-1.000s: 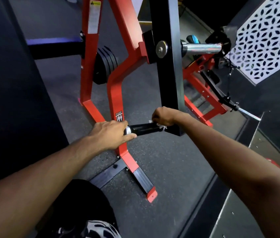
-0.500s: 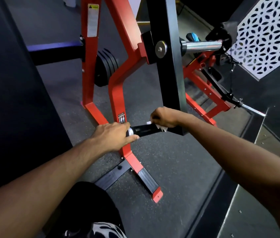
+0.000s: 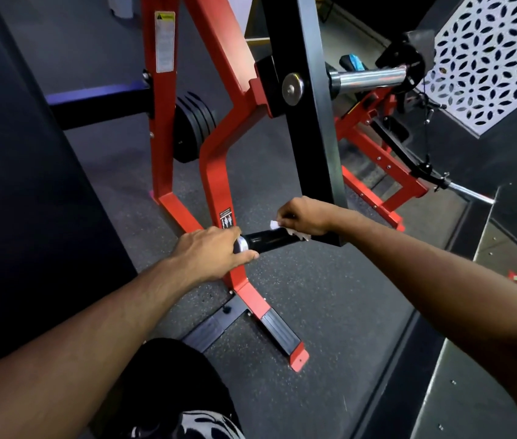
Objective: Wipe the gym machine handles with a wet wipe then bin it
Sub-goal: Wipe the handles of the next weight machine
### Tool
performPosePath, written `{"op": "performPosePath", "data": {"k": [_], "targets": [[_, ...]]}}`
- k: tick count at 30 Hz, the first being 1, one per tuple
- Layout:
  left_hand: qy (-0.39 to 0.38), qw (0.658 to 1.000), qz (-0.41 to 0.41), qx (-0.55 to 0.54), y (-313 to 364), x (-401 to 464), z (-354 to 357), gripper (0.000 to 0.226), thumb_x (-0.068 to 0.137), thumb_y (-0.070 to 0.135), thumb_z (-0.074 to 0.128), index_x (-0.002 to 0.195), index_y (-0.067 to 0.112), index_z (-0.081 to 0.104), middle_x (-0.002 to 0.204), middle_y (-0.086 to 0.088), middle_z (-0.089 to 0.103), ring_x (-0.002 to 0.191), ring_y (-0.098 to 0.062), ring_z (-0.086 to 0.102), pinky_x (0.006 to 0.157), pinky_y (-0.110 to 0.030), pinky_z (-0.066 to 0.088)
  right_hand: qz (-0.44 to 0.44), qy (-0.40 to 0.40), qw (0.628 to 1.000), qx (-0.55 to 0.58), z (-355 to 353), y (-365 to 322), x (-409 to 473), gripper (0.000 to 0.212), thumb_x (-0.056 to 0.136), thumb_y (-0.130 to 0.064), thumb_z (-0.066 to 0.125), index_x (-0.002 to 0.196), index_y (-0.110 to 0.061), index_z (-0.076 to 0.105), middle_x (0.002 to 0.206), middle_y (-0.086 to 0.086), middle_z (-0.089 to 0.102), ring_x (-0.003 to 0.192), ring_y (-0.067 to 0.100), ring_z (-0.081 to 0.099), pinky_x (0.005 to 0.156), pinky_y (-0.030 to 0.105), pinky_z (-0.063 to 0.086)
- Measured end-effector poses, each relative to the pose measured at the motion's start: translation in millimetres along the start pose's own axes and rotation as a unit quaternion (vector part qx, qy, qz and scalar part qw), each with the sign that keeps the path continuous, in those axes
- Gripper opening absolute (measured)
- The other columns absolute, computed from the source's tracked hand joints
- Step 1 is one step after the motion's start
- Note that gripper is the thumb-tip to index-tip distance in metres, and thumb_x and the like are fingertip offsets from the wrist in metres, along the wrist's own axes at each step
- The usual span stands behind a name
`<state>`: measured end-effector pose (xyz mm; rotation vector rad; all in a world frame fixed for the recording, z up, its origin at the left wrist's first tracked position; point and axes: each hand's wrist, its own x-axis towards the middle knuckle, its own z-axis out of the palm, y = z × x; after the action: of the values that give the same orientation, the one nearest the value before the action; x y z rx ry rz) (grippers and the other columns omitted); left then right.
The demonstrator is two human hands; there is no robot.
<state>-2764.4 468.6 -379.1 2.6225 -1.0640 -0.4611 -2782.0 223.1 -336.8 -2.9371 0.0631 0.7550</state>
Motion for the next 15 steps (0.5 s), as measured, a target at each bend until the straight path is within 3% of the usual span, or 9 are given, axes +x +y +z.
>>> {"op": "performPosePath", "data": {"k": [3,5,8,12,15], "targets": [[0.0,1.0,-0.022,-0.019,-2.7,3.1,-2.7,0.057,0.083,0.083,0.051,0.106,0.031,0.061,0.111,-0.002,0.07,0.105,-0.032,0.066,0.075,-0.036,0.043,0.04,-0.013,0.999,-0.022,-0.7,-11.1,10.8,0.021,0.095,-0.019,0.053,0.081,-0.014,0.067,0.084,0.008,0.071,0.075,0.025,0.067,0.07,0.038,0.055],[-0.004,0.999,-0.035,-0.027,-3.5,5.4,-2.1,0.062,0.077,0.087,0.052,0.102,0.032,0.063,0.109,-0.001,0.07,0.104,-0.031,0.066,0.074,-0.036,0.043,0.043,-0.028,0.998,-0.035,-4.1,-25.0,15.8,0.023,0.093,-0.016,0.049,0.076,-0.012,0.063,0.08,0.009,0.067,0.074,0.028,0.064,0.066,0.034,0.048],[-0.006,0.998,-0.05,-0.027,-3.0,4.8,0.0,0.067,0.074,0.09,0.051,0.101,0.03,0.064,0.108,-0.002,0.07,0.103,-0.032,0.066,0.074,-0.036,0.043,-0.007,-0.016,0.999,-0.034,-2.5,-29.8,11.3,0.021,0.094,-0.018,0.05,0.082,-0.014,0.067,0.078,0.005,0.068,0.066,0.022,0.063,0.064,0.032,0.048],[-0.007,0.998,-0.053,-0.017,-0.2,2.0,-1.4,0.065,0.079,0.086,0.052,0.107,0.028,0.065,0.112,-0.004,0.07,0.105,-0.032,0.066,0.074,-0.035,0.042,-0.014,0.023,1.0,0.017,4.2,-18.4,-5.7,0.029,0.099,-0.024,0.054,0.069,-0.021,0.054,0.067,-0.004,0.061,0.06,0.013,0.059,0.059,0.034,0.046],[-0.016,0.998,-0.052,-0.009,2.5,2.0,-6.0,0.064,0.081,0.084,0.052,0.108,0.027,0.065,0.114,-0.006,0.069,0.107,-0.033,0.065,0.075,-0.035,0.041,0.03,0.007,0.999,-0.012,-0.4,-29.2,1.0,0.023,0.092,-0.018,0.05,0.071,-0.013,0.058,0.07,0.005,0.065,0.067,0.029,0.067,0.062,0.038,0.055]]}}
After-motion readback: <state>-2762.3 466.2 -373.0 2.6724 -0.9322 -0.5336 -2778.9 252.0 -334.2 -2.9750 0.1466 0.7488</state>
